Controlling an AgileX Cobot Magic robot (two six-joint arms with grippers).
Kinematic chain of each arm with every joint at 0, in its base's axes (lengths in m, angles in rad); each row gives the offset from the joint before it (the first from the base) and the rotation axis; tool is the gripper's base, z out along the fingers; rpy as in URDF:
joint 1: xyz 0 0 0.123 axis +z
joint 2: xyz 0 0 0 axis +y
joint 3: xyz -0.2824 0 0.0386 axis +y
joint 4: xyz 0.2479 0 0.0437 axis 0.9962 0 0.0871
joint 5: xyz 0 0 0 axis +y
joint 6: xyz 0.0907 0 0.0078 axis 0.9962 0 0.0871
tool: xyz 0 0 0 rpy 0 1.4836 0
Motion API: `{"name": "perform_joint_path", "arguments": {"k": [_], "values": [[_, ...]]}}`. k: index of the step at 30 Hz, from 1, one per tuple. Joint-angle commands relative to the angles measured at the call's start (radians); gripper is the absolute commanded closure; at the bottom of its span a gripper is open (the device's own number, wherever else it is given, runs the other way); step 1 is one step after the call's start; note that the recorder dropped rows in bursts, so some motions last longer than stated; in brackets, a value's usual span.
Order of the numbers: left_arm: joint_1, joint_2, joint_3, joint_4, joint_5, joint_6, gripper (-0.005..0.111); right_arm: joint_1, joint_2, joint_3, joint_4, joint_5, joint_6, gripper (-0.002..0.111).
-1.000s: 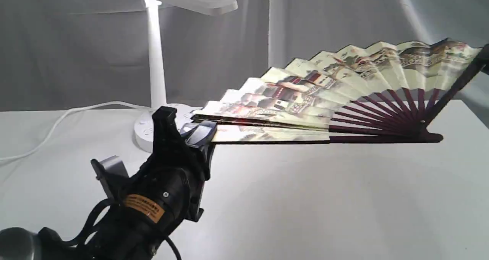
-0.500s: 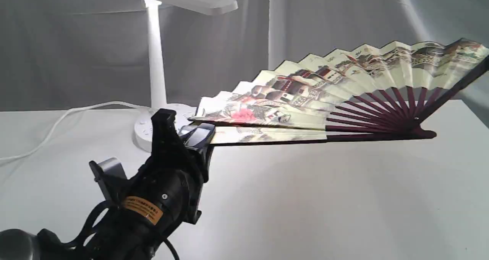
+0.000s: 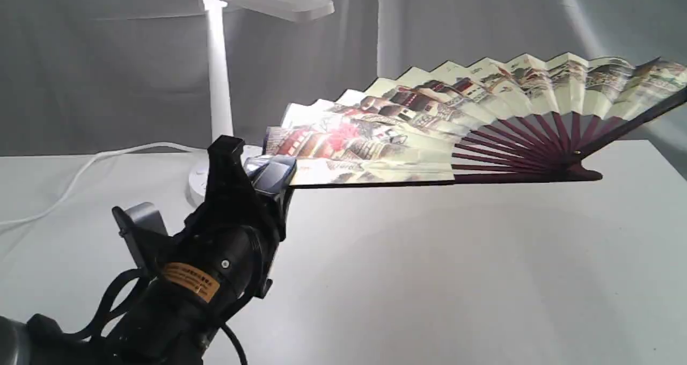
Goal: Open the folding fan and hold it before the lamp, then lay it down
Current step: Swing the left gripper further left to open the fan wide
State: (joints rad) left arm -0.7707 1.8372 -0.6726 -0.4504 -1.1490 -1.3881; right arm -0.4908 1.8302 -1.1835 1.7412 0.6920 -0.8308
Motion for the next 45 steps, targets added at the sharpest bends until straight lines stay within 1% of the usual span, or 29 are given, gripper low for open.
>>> {"name": "perform_joint_path", "arguments": {"k": [1, 8, 13, 18, 21, 34, 45], "values": [[0.003, -0.020, 0.006, -0.069, -0.072, -0.017, 0.107, -0.023, -0.008, 0.000, -0.014, -0.051, -0.043, 0.108], [0.003, -0.047, 0.006, -0.060, -0.072, -0.016, 0.107, -0.023, -0.010, 0.000, 0.003, 0.036, -0.043, 0.108], [0.003, -0.096, 0.006, -0.060, -0.072, 0.054, 0.107, -0.023, -0.010, 0.000, 0.003, 0.107, -0.043, 0.108], [-0.024, -0.152, 0.031, -0.114, -0.072, 0.090, 0.107, -0.019, -0.032, 0.000, 0.003, 0.123, -0.040, 0.108], [-0.026, -0.169, 0.061, -0.138, -0.072, 0.093, 0.107, -0.019, -0.051, 0.000, 0.003, 0.124, -0.035, 0.108], [-0.026, -0.235, 0.120, -0.127, -0.072, 0.085, 0.107, -0.019, -0.105, 0.000, 0.003, 0.164, -0.021, 0.108], [-0.026, -0.280, 0.190, -0.121, -0.072, 0.073, 0.107, -0.017, -0.147, 0.000, -0.075, 0.178, 0.010, 0.108]]}}
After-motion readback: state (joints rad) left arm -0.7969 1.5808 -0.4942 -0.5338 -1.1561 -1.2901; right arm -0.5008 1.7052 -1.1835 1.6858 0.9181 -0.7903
